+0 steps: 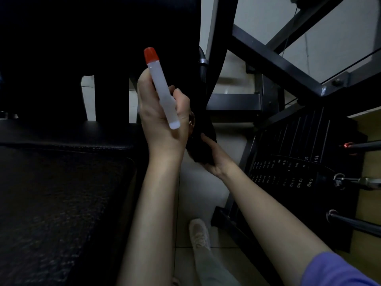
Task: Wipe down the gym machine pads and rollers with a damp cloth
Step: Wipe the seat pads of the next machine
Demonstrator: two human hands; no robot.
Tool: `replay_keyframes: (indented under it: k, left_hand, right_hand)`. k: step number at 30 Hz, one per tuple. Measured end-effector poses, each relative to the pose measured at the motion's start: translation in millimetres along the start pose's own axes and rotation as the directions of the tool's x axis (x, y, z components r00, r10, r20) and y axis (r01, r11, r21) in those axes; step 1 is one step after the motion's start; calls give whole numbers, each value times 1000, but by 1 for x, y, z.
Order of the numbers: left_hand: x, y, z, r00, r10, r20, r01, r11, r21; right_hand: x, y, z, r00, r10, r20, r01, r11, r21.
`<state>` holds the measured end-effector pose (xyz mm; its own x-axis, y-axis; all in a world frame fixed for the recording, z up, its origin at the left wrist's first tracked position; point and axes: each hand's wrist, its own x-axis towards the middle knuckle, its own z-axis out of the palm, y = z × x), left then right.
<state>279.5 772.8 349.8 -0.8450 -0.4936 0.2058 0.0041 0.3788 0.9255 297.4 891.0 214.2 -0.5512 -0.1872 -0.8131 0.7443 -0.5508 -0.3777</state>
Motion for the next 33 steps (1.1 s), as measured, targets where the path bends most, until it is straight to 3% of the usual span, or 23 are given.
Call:
replay_keyframes:
  k: [4,7,10,12,16,20,21,24,25,27,29,31,33]
  left_hand:
    - [-1,0,-1,1000,0,19,0,1000,0]
    - [-1,2,-3,1000,9,27,-9,1000,-1]
    - [0,0,-2,999,8,47,-8,1000,8]
    - [0,-1,-2,999,4,36,-4,1000,14]
    - [-1,-1,-2,999,30,36,-31,999,33]
    - [0,1,-1,999,19,28,-20,999,34]
    - [0,1,-1,999,12,30,-13,1000,29]
    - [0,0,-2,999,2,44,-3,999,34]
    - [0,-1,-2,999,1,54,-3,999,44]
    - [0,-1,-2,998,-3,55,1,999,45]
    - [0,-1,-2,999,-13,48,12,999,30]
    - [0,0,-2,998,-25,51,24,1000,14]
    - [0,-1,0,998,-14,54,12,999,35]
  right_hand:
    - [-2,4,-2,996,62,-56,-62,998,1]
    - [-6,-7,-1,987,74,-141,-101,975,-198]
    - [-1,-28,-1,922,-184,-341,-28,847,-532]
    - [2,-33,6,901,-328,-285,82,772,-630]
    - [3,-16,31,888,-455,-62,293,665,-687]
    - [-6,-15,28,864,-500,-64,273,572,-774]
    - [-8,-20,27,871,-486,-69,214,504,-837]
    - [-24,-37,18,946,-321,-46,-8,121,-993]
    - [-29,-40,11,957,-283,-66,-41,91,-995]
    - [-36,-49,8,933,-350,-86,18,284,-959]
    - [-27,-59,18,875,-481,-56,196,459,-867]
    - [-8,-60,36,889,-458,11,293,550,-782]
    - [8,-50,47,898,-440,-17,286,612,-738]
